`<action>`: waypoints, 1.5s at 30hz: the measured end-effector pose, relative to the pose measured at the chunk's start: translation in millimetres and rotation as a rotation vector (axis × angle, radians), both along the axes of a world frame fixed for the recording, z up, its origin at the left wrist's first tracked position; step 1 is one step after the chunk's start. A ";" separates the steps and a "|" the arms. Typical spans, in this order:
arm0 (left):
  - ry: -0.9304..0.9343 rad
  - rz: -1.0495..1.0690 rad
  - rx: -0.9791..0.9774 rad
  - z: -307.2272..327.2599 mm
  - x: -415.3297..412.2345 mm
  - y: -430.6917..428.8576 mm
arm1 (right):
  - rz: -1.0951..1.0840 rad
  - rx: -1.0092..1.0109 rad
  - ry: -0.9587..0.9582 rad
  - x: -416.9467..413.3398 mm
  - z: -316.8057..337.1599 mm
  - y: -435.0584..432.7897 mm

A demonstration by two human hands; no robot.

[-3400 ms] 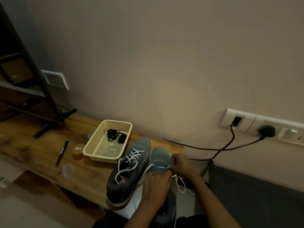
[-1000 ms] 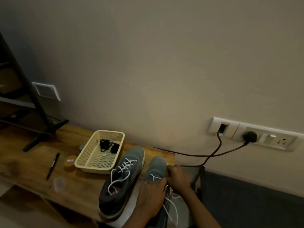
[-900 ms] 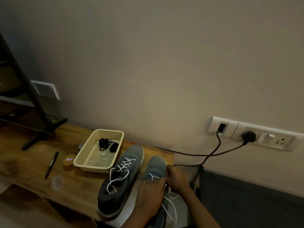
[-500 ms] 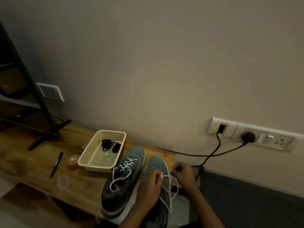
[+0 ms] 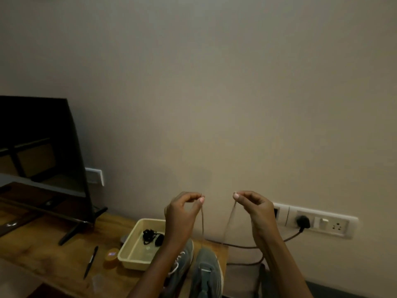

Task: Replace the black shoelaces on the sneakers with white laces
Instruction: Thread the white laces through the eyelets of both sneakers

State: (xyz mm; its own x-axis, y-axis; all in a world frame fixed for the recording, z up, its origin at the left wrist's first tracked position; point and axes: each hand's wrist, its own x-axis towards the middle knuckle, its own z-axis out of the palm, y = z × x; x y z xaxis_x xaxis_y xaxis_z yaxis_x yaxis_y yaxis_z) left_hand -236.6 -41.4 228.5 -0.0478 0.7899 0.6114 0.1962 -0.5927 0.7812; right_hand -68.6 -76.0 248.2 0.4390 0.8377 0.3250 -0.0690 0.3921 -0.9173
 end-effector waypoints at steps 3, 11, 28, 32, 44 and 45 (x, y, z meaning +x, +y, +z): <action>0.012 0.016 0.026 8.6 -1.9 -2.4 | -0.007 0.000 0.000 -7.4 9.4 -3.8; -0.020 0.023 -0.018 6.2 -1.6 0.9 | 0.012 -0.057 0.035 -11.2 0.4 -2.9; 0.694 0.255 -0.531 -189.9 11.9 40.9 | -0.025 -0.612 -0.029 -5.9 -196.2 80.3; 0.632 0.067 -0.713 -202.7 25.3 47.5 | 0.042 -0.719 -0.346 -4.8 -225.5 96.3; 0.896 0.095 -0.685 -224.7 14.1 63.7 | -0.028 -0.769 -0.965 -10.4 -264.7 102.1; 0.887 0.071 -0.709 -225.3 16.1 62.6 | -0.012 -0.758 -0.969 -10.1 -265.4 101.8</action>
State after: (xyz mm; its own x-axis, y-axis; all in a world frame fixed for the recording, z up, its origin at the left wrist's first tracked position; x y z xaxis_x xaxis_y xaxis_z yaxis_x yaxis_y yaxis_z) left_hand -220.5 21.2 3.2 0.1206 0.9839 -0.1318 0.8622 -0.0381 0.5051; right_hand -78.7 25.8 -17.3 0.2961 0.9540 -0.0462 0.7670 -0.2663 -0.5837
